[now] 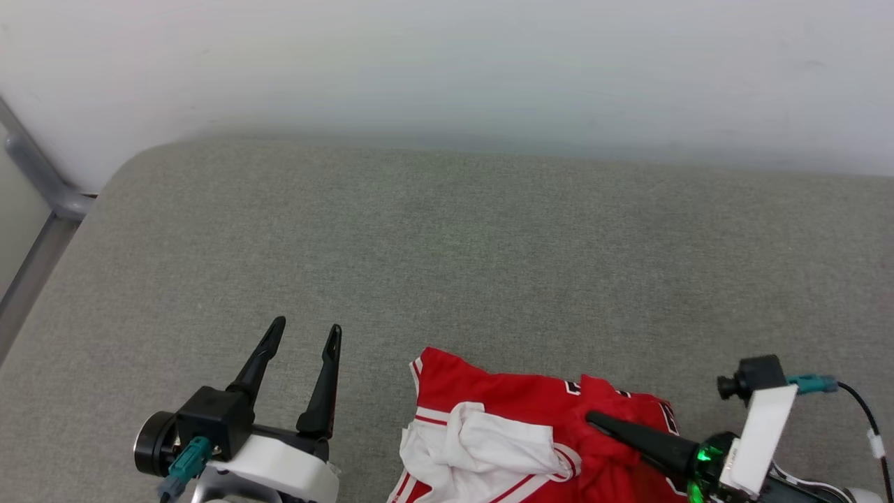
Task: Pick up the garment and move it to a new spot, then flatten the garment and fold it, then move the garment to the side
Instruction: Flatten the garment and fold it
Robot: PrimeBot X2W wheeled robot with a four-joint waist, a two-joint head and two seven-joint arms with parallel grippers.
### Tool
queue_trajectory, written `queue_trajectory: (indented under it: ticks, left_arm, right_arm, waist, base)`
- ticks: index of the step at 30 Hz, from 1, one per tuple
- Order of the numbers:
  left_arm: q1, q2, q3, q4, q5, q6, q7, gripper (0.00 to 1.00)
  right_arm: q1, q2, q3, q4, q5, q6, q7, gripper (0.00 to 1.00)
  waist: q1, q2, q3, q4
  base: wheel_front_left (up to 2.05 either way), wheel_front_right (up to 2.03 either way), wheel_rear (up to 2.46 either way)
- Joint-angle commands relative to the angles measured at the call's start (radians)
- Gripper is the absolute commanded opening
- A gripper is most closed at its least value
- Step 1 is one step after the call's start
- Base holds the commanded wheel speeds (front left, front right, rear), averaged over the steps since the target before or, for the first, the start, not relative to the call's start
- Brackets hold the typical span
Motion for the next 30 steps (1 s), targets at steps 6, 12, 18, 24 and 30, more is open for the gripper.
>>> queue_trajectory:
  ticks: [6,12,18,24,30]
  left_arm:
    - [-0.044,-0.020,-0.002,0.012,-0.001,-0.018,-0.005,1.00]
    - [-0.068,-0.039,0.006,0.029,0.000,-0.035,-0.007,1.00]
    - [-0.080,-0.059,0.019,0.042,0.011,-0.052,-0.008,1.00]
    - [-0.083,-0.067,0.035,0.052,0.025,-0.067,-0.009,1.00]
    - [-0.068,-0.069,0.049,0.053,0.040,-0.069,-0.009,1.00]
  right_arm:
    - [-0.078,0.000,0.168,0.022,0.049,0.000,-0.107,0.00]
    - [-0.139,0.000,0.264,0.083,-0.028,0.000,-0.211,0.00]
    - [-0.159,0.000,0.334,0.125,-0.022,0.000,-0.274,1.00]
    - [-0.186,-0.004,0.381,0.079,-0.054,0.000,-0.325,1.00]
    - [-0.190,-0.096,0.416,-0.025,-0.337,0.000,-0.566,1.00]
  waist:
    - [0.0000,0.0000,0.052,0.054]
    - [0.0000,0.0000,0.090,0.087]
    - [0.0000,0.0000,0.109,0.094]
    - [0.0000,0.0000,0.101,0.076]
    - [0.0000,0.0000,0.084,0.052]
  base:
    - [0.00,0.00,0.00]
    - [0.00,0.00,0.00]
    - [0.00,0.00,0.00]
    - [0.00,0.00,0.00]
    - [0.00,0.00,0.00]
